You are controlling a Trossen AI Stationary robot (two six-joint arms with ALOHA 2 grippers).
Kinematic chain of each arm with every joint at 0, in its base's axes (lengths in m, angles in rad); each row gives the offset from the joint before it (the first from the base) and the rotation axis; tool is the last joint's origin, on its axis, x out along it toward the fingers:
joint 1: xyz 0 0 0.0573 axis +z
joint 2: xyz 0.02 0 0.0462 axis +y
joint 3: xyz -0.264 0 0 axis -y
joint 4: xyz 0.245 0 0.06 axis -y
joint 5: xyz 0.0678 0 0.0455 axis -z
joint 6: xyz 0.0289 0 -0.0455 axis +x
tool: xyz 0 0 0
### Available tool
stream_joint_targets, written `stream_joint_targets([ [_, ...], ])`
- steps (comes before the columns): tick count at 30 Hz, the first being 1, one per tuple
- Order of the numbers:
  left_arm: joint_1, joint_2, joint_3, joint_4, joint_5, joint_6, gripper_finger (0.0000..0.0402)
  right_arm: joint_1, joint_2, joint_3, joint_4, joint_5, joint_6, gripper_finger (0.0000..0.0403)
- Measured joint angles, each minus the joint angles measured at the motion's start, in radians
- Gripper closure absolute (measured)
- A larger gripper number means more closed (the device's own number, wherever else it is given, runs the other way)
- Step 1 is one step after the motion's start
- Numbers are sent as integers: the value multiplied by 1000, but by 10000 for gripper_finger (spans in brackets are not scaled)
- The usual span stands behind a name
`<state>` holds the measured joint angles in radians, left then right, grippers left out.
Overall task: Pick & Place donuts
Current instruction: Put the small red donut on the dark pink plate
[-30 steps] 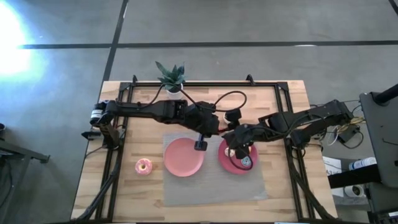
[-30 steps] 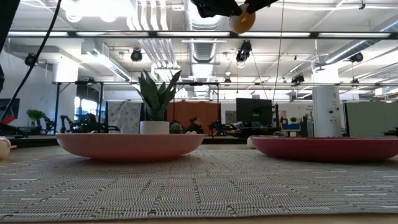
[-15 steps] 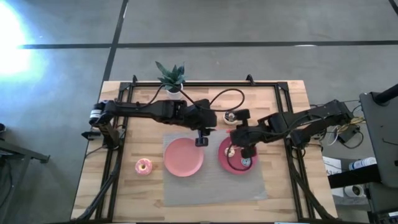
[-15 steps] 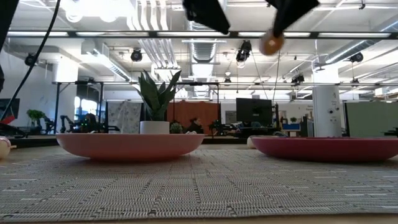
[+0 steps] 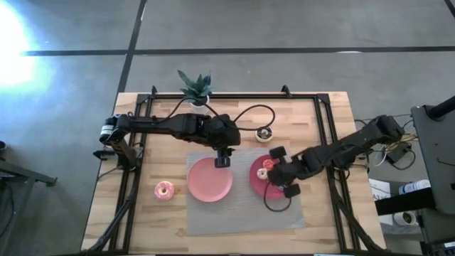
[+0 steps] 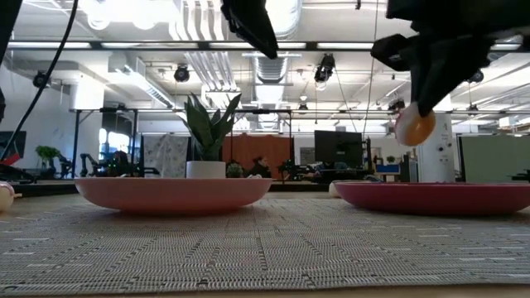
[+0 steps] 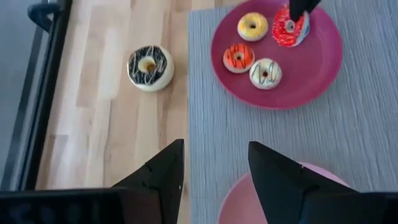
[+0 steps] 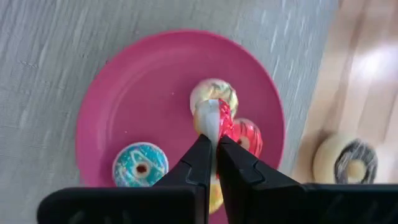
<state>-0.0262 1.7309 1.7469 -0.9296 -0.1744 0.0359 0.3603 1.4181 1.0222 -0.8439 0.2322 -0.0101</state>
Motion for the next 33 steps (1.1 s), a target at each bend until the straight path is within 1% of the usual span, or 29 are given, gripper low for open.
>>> stream_joint_targets([
  [2, -4, 0, 0, -16, 2, -16, 248, 27, 0, -35, 55, 35, -33, 390],
  [5, -14, 0, 0, -20, 4, -34, 248, 45, -1, -85, 134, 40, -50, 390],
  [10, -34, 0, 0, -26, 4, -76, 248, 48, 14, -148, 223, 3, -47, 390],
  [15, -63, 0, -1, -59, 5, -91, 248, 48, 91, -156, 280, -54, -46, 390],
  [17, -81, -6, -3, -58, 9, -105, 248, 50, 137, -140, 274, -26, -46, 390],
  [20, -108, -28, -28, -34, 16, -115, 248, 55, 174, -104, 248, 54, -31, 390],
  [22, -126, -57, -73, 8, 19, -117, 248, 55, 180, -88, 250, 63, -29, 390],
  [25, -141, -114, -170, 123, 24, -144, 248, 56, 180, -85, 245, 51, -14, 390],
  [29, -142, -218, -334, 277, 25, -229, 248, 73, 175, -96, 230, 5, 21, 390],
  [33, -142, -324, -491, 403, 24, -322, 248, 91, 201, -97, 238, -6, 51, 390],
])
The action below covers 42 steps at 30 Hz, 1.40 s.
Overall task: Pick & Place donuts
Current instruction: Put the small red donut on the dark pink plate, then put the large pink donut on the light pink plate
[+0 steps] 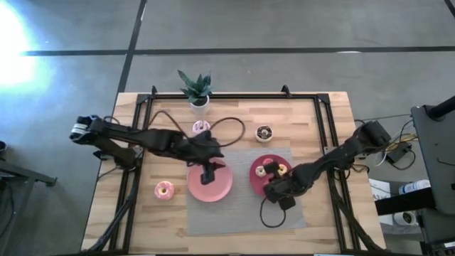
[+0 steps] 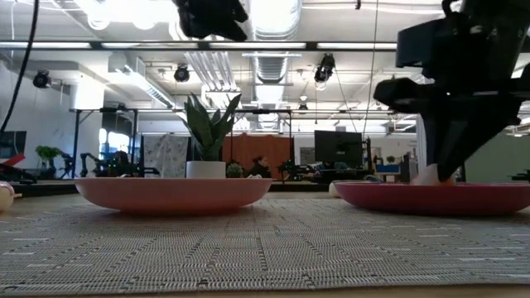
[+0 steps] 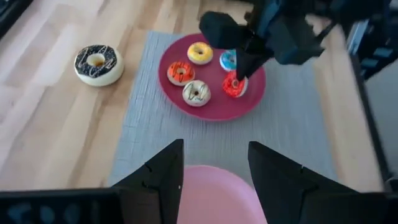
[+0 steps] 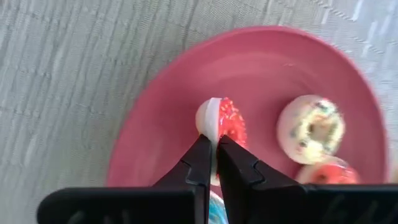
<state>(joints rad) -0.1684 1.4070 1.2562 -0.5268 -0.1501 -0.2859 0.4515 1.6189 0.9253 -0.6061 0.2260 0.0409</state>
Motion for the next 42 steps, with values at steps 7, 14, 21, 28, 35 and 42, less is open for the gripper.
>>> stream_joint_targets([
  [7, 0, -158, -197, 139, -1, -119, 248, 1, 35, 0, 35, -89, 102, 343],
  [14, -16, -265, -306, 152, 0, -236, 248, 1, 24, -1, 33, -87, 110, 257],
  [21, -52, -344, -401, 24, 6, -463, 248, 3, -47, 1, -3, -70, 121, 193],
  [28, -94, -365, -456, -221, 51, -828, 248, -19, -194, 2, -32, 70, 157, 177],
  [35, -151, -366, -467, -431, 225, -1002, 248, -40, -255, 2, -87, 69, 229, 177],
  [42, -162, -366, -482, -697, 261, -1048, 248, -37, -212, 2, -88, 71, 228, 177],
])
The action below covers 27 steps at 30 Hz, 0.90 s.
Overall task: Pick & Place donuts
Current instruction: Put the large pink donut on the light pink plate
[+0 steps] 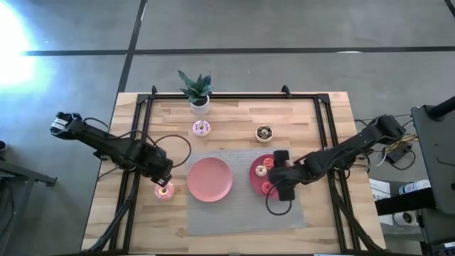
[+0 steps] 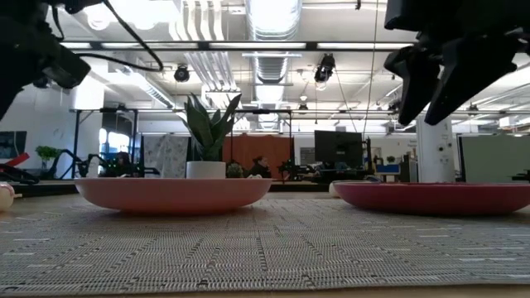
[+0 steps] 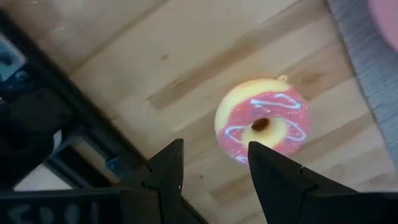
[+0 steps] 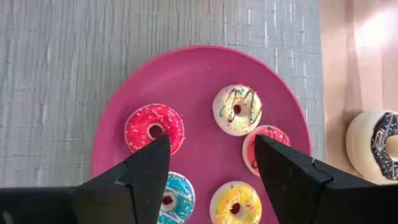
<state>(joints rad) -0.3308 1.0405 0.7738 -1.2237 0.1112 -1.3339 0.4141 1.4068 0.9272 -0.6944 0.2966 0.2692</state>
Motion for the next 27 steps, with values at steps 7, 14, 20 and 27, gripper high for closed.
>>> stream_joint_targets([
  [7, 2, 0, -125, 204, 92, 71, 248, -2, 30, 0, 23, 24, -66, 177],
  [14, 2, 0, -278, 369, 143, 65, 248, -2, 26, 0, 16, 26, -97, 177],
  [20, 2, 0, -331, 527, 200, 66, 248, -3, 19, 0, -6, 26, -90, 177],
  [27, 2, 0, -342, 578, 229, 69, 248, -9, 0, 0, -26, 28, -89, 177],
])
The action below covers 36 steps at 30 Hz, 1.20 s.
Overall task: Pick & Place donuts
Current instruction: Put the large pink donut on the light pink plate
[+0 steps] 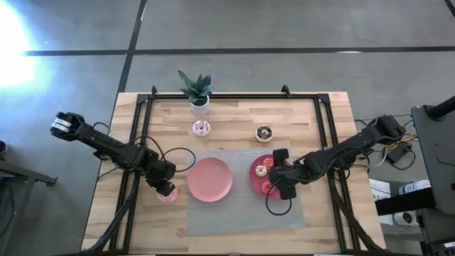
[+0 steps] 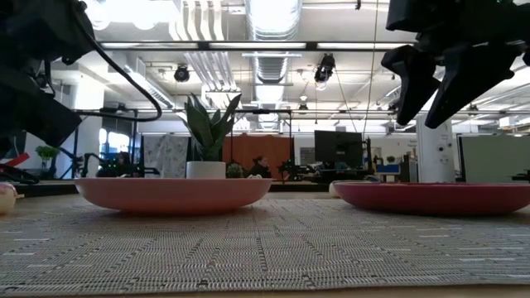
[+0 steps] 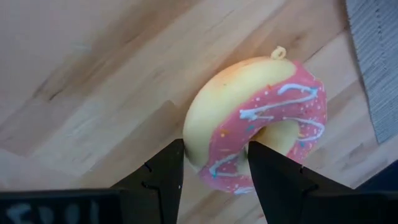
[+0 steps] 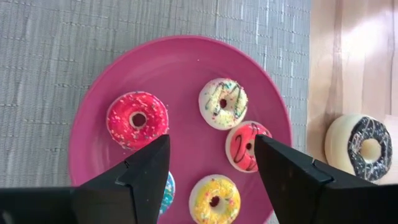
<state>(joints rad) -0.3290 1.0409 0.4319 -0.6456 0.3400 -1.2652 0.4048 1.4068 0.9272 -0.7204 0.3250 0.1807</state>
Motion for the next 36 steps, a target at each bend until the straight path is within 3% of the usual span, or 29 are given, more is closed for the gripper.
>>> stream_joint_targets([
  [9, 0, 2, -11, 13, -46, -1, 263, -24, -6, 0, -9, 1, -6, 177],
  [18, 0, 2, -12, 59, -109, -18, 391, -38, -17, 0, -8, 23, 24, 177],
  [25, 3, -19, 157, 13, -141, -1, 399, -45, -101, 0, -9, 168, 53, 187],
  [31, 83, -2, 274, 10, -340, 69, 400, -117, -123, -4, -7, 171, 50, 195],
  [36, 197, 96, 272, 94, -345, 119, 400, -166, -104, -7, 4, 168, 39, 196],
])
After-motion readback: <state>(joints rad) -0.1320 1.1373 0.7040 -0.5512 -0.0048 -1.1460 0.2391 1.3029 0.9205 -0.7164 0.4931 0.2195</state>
